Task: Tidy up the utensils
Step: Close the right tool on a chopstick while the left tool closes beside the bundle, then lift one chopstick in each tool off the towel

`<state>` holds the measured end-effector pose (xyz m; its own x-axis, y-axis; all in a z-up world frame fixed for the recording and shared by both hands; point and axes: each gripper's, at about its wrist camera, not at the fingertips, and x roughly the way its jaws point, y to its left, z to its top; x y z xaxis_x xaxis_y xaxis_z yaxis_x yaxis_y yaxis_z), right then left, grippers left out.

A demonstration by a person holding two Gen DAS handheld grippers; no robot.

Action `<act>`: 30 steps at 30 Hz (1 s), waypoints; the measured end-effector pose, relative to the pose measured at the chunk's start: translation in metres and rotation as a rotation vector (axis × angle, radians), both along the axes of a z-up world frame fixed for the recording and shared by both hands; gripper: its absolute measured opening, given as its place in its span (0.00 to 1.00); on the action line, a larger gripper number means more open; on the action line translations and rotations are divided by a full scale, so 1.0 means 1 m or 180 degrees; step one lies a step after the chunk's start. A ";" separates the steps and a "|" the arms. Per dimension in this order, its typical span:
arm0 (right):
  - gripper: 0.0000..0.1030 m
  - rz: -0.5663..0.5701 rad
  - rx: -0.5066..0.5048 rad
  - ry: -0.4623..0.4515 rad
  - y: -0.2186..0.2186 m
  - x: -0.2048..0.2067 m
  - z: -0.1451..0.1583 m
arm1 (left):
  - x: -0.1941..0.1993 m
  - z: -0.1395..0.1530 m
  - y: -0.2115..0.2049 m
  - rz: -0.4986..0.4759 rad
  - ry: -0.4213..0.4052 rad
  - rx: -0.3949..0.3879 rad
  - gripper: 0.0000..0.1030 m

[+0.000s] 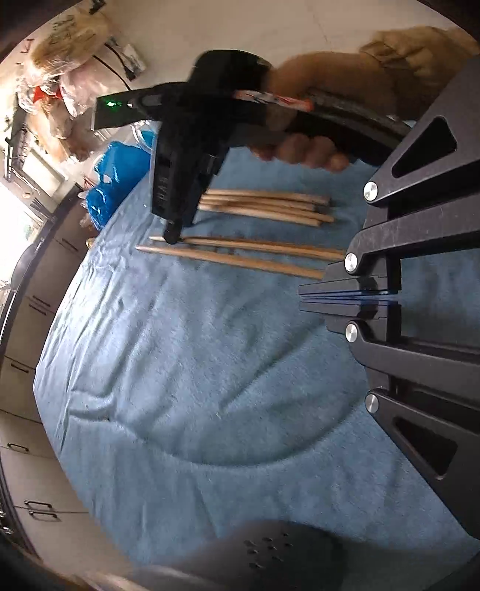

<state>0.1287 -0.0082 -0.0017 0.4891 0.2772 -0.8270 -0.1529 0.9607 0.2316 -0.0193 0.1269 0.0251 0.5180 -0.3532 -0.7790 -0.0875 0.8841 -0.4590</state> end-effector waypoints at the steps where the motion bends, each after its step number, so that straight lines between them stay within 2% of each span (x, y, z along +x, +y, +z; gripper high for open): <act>1: 0.24 -0.0011 -0.0020 0.0001 -0.001 0.000 -0.001 | 0.002 0.002 -0.001 -0.0016 -0.0030 0.0000 0.00; 4: 0.18 -0.0022 0.0004 0.0009 -0.004 0.001 0.000 | 0.007 0.011 -0.005 -0.0052 -0.0166 -0.0038 0.00; 7: 0.12 -0.0031 0.0077 0.0048 -0.010 0.001 -0.001 | 0.019 0.011 -0.009 -0.0111 -0.0158 -0.0035 0.01; 10: 0.10 -0.0016 0.0141 0.0091 -0.014 0.000 -0.001 | 0.032 0.006 -0.012 -0.0124 -0.0080 -0.0001 0.02; 16: 0.10 0.0041 0.0267 0.0124 -0.020 -0.002 -0.003 | 0.051 0.014 -0.019 -0.0042 -0.0119 0.0003 0.02; 20: 0.09 0.0042 0.0405 0.0160 -0.029 -0.002 -0.004 | 0.068 0.017 -0.030 -0.0006 -0.0105 0.0187 0.02; 24: 0.09 0.0043 0.0503 0.0163 -0.037 -0.006 -0.006 | 0.078 0.000 -0.041 -0.0084 0.0053 0.0379 0.07; 25: 0.09 0.0037 0.0541 0.0169 -0.038 -0.006 -0.006 | 0.077 -0.001 -0.041 -0.0085 0.0023 0.0365 0.09; 30: 0.09 0.0047 0.0547 0.0136 -0.040 -0.010 -0.007 | 0.074 0.002 -0.056 -0.0158 -0.0079 0.0703 0.10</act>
